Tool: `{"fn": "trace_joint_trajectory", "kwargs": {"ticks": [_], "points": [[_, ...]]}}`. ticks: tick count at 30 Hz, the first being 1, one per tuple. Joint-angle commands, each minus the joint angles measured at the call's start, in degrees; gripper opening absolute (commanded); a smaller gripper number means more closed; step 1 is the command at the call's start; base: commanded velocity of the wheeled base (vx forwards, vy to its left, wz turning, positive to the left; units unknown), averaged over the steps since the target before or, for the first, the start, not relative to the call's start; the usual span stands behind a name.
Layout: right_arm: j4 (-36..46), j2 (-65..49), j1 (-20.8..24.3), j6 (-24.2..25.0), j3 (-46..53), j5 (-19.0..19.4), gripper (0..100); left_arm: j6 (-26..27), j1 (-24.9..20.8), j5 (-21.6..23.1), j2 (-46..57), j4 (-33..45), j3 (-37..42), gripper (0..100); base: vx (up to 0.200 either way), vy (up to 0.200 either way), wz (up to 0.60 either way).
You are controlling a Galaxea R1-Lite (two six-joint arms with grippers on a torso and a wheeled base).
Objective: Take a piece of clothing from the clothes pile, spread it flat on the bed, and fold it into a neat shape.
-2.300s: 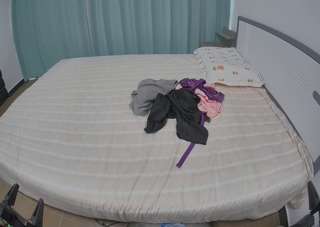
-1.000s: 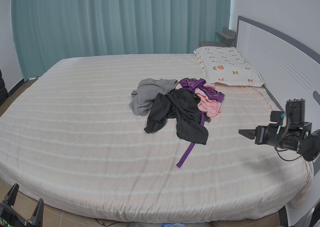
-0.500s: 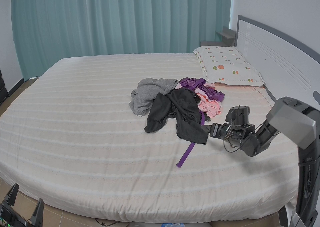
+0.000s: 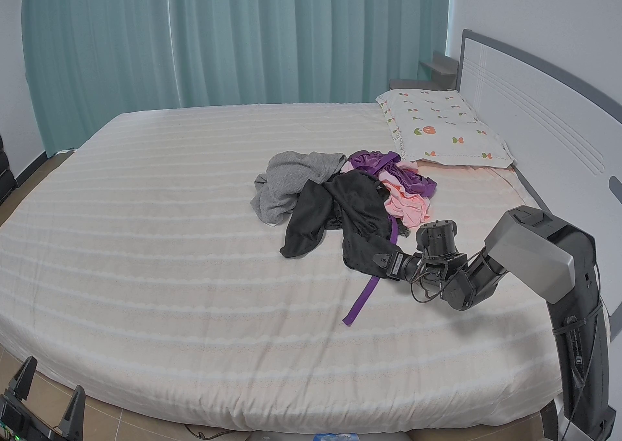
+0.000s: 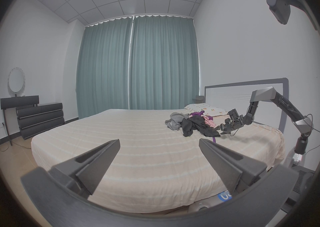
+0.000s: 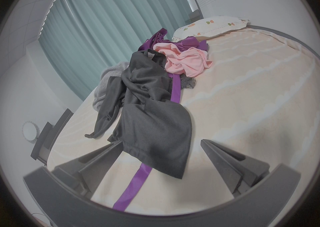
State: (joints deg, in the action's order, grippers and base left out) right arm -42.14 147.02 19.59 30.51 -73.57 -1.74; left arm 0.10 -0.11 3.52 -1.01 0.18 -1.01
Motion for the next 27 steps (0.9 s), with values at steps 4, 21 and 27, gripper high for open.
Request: {"fn": "trace_joint_trajectory", "kwargs": {"ticks": [4, 21, 27], "points": [[0.2, 2.7, 0.4, 1.2, -4.5, 0.2, 100, 0.0, 0.0, 0.0, 0.7, 0.0, 1.0, 100, 0.0, 0.0, 0.0], [0.0, 4.4, 1.4, 1.7, -7.4, -1.8, 0, 0.0, 0.0, 0.0, 0.7, 0.0, 1.0, 100, 0.0, 0.0, 0.0], [-0.1, 2.4, 1.2, 1.7, -4.7, -3.1, 0, 0.0, -0.1, 0.0, 0.7, 0.0, 1.0, 100, 0.0, 0.0, 0.0]]}}
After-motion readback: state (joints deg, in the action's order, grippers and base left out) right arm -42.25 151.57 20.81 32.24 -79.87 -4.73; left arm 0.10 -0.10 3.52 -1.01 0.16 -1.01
